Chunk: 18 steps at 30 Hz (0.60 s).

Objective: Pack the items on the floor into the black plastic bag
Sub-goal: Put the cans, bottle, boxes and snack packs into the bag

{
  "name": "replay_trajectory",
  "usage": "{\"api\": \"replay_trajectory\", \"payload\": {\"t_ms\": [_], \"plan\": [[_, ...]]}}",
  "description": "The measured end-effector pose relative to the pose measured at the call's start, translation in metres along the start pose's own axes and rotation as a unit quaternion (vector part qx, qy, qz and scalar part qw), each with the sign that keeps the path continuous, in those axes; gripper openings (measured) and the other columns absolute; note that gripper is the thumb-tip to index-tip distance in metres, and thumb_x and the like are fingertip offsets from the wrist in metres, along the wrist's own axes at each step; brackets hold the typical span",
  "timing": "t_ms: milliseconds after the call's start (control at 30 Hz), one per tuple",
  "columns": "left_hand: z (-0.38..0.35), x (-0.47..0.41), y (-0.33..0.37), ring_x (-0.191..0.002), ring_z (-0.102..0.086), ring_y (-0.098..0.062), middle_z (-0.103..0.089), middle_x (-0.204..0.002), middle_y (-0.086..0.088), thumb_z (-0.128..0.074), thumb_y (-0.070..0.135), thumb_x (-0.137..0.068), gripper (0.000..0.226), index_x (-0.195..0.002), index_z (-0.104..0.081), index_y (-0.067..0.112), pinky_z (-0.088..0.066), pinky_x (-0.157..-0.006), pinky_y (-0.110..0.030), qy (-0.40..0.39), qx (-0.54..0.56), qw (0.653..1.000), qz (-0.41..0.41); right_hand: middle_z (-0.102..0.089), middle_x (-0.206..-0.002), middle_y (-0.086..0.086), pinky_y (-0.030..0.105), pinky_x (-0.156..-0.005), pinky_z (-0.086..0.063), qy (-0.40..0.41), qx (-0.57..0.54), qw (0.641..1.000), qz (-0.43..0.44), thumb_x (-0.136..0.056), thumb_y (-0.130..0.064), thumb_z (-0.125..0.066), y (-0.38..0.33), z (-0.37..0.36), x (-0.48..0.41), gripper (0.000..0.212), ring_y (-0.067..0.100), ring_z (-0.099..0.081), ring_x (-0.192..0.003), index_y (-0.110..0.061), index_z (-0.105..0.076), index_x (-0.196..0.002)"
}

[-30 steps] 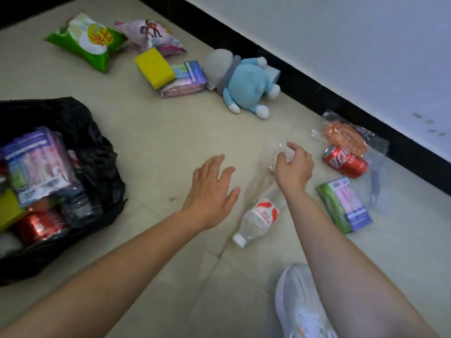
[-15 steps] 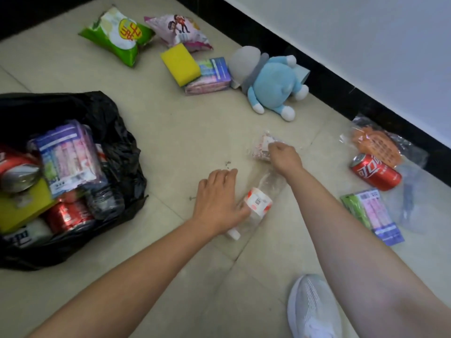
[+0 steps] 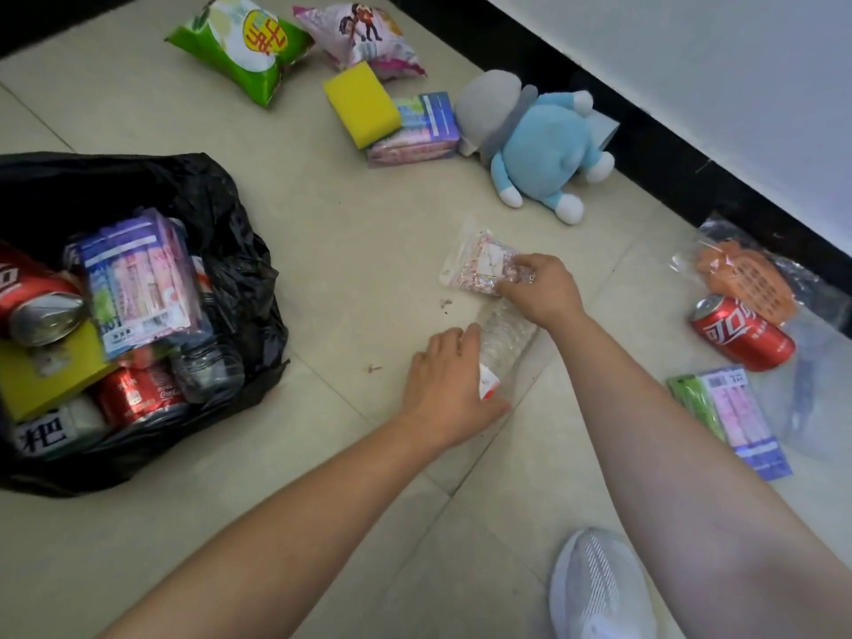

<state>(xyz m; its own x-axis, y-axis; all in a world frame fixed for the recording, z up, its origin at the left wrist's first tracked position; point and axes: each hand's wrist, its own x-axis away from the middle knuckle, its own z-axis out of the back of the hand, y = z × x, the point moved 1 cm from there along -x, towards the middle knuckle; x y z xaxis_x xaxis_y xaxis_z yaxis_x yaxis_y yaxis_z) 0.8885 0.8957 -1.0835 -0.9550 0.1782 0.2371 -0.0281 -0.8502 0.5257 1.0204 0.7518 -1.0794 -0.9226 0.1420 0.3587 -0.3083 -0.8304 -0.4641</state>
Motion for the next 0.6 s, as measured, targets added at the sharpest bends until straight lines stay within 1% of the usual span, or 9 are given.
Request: {"api": "replay_trajectory", "payload": {"t_ms": [67, 133, 167, 233, 300, 367, 467, 533, 600], "plan": [[-0.007, -0.001, 0.005, -0.122, -0.045, -0.029, -0.043, -0.137, -0.007, -0.065, 0.035, -0.081, 0.083, -0.148, -0.022, 0.012, -0.042, -0.093, -0.04, 0.004, 0.024, 1.0, 0.017, -0.041, -0.147, 0.008, 0.035, -0.1, -0.042, -0.005, 0.008, 1.0, -0.007, -0.08, -0.038, -0.072, -0.002, -0.001, -0.003, 0.074, 0.026, -0.051, -0.128, -0.021, -0.043, -0.146], [-0.004, 0.0, 0.001, -0.119, -0.046, -0.03, -0.044, -0.137, -0.008, -0.062, 0.029, -0.083, 0.081, -0.15, -0.02, 0.01, -0.044, -0.092, -0.041, 0.008, 0.013, 1.0, 0.019, -0.033, -0.149, 0.011, 0.037, -0.101, -0.041, -0.026, 0.034, 0.999, -0.029, -0.078, -0.044, -0.074, -0.004, 0.001, -0.009, 0.089, 0.03, -0.048, -0.13, -0.02, -0.03, -0.152], [-0.001, 0.001, -0.004, -0.118, -0.046, -0.03, -0.043, -0.138, -0.008, -0.06, 0.03, -0.083, 0.081, -0.15, -0.019, 0.01, -0.044, -0.091, -0.041, 0.01, -0.01, 1.0, 0.013, -0.032, -0.148, 0.011, 0.037, -0.099, -0.042, -0.036, 0.054, 0.997, -0.05, -0.076, -0.05, -0.075, -0.006, 0.002, -0.013, 0.094, 0.031, -0.048, -0.13, -0.018, -0.029, -0.152], [0.006, 0.004, -0.021, -0.119, -0.046, -0.029, -0.043, -0.14, -0.007, -0.058, 0.032, -0.085, 0.081, -0.152, -0.018, 0.011, -0.042, -0.09, -0.042, 0.025, -0.051, 0.998, 0.015, -0.037, -0.142, 0.013, 0.035, -0.093, -0.043, -0.051, 0.087, 0.992, -0.081, -0.07, -0.064, -0.074, -0.008, 0.004, -0.018, 0.095, 0.031, -0.05, -0.126, -0.015, -0.04, -0.143], [0.016, 0.011, -0.038, -0.119, -0.046, -0.029, -0.043, -0.14, -0.007, -0.058, 0.034, -0.085, 0.082, -0.152, -0.017, 0.011, -0.042, -0.091, -0.042, 0.046, -0.059, 0.996, 0.047, -0.048, -0.132, 0.014, 0.034, -0.086, -0.044, -0.054, 0.096, 0.99, -0.084, -0.06, -0.076, -0.071, -0.012, 0.003, -0.02, 0.095, 0.031, -0.054, -0.12, -0.013, -0.055, -0.13], [0.026, 0.02, -0.055, -0.119, -0.046, -0.03, -0.044, -0.139, -0.007, -0.059, 0.034, -0.084, 0.083, -0.152, -0.018, 0.011, -0.043, -0.093, -0.042, 0.075, -0.033, 0.992, 0.097, -0.056, -0.126, 0.015, 0.036, -0.089, -0.045, -0.049, 0.112, 0.99, -0.071, -0.053, -0.084, -0.065, -0.018, -0.003, -0.019, 0.098, 0.032, -0.053, -0.12, -0.013, -0.062, -0.121], [0.039, 0.033, -0.08, -0.124, -0.047, -0.03, -0.047, -0.14, -0.007, -0.061, 0.035, -0.085, 0.08, -0.151, -0.022, 0.013, -0.041, -0.1, -0.039, 0.115, 0.061, 0.976, 0.176, -0.057, -0.132, 0.016, 0.039, -0.1, -0.042, -0.056, 0.121, 0.99, -0.045, -0.071, -0.073, -0.065, -0.034, -0.018, -0.013, 0.084, 0.035, -0.05, -0.126, -0.011, -0.057, -0.127], [0.051, 0.044, -0.092, -0.13, -0.046, -0.025, -0.047, -0.144, -0.004, -0.064, 0.037, -0.085, 0.079, -0.151, -0.024, 0.021, -0.038, -0.105, -0.032, 0.141, 0.134, 0.958, 0.211, -0.059, -0.132, 0.017, 0.038, -0.098, -0.043, -0.065, 0.062, 0.996, -0.022, -0.08, -0.058, -0.068, -0.05, -0.029, -0.01, 0.07, 0.036, -0.052, -0.125, -0.008, -0.056, -0.127], [0.067, 0.055, -0.097, -0.129, -0.047, -0.019, -0.048, -0.144, 0.001, -0.067, 0.037, -0.084, 0.078, -0.15, -0.026, 0.032, -0.036, -0.102, -0.024, 0.173, 0.177, 0.941, 0.229, -0.06, -0.129, 0.02, 0.037, -0.093, -0.044, -0.056, -0.009, 0.998, -0.006, -0.086, -0.046, -0.068, -0.069, -0.039, -0.006, 0.058, 0.037, -0.054, -0.122, -0.004, -0.055, -0.124]]}}
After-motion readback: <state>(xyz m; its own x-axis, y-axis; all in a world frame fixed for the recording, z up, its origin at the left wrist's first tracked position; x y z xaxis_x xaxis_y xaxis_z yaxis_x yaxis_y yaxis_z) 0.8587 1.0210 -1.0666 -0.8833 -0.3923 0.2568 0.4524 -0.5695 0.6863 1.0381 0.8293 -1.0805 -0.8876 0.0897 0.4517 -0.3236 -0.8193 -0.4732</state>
